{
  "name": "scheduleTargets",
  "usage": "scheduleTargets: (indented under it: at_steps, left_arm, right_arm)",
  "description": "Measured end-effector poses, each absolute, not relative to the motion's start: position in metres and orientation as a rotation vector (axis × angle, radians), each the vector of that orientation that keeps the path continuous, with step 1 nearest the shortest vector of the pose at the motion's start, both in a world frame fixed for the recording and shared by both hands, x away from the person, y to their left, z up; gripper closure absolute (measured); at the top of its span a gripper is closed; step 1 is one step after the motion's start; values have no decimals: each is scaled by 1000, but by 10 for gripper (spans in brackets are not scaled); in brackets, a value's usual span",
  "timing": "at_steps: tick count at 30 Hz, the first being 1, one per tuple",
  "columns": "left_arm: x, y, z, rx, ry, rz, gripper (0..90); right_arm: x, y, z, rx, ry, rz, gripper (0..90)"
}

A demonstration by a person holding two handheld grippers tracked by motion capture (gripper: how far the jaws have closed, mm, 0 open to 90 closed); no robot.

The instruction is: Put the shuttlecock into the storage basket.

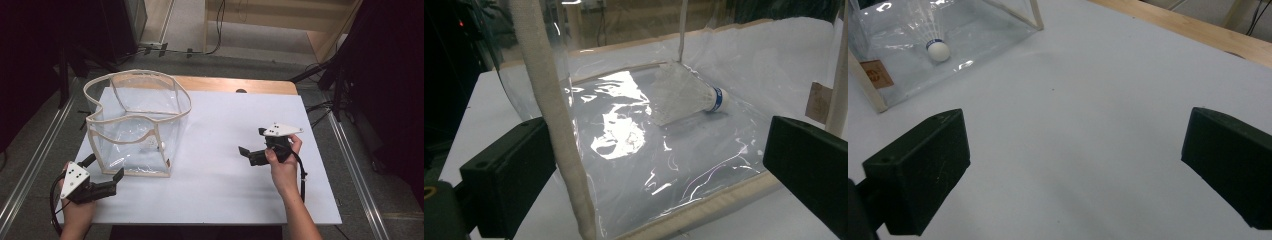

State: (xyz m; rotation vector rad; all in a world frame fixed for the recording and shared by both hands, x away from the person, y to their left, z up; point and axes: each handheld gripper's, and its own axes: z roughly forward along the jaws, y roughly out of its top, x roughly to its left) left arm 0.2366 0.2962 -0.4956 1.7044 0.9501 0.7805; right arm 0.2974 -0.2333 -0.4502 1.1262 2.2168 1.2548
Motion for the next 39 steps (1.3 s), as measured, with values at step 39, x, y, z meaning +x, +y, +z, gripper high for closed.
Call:
scheduleTargets:
  at_steps: [39]
  left_arm:
    - [237, 295, -496, 1711, 947, 790, 11]
  right_arm:
    - [251, -304, -487, 1276, 2116, 1237, 0]
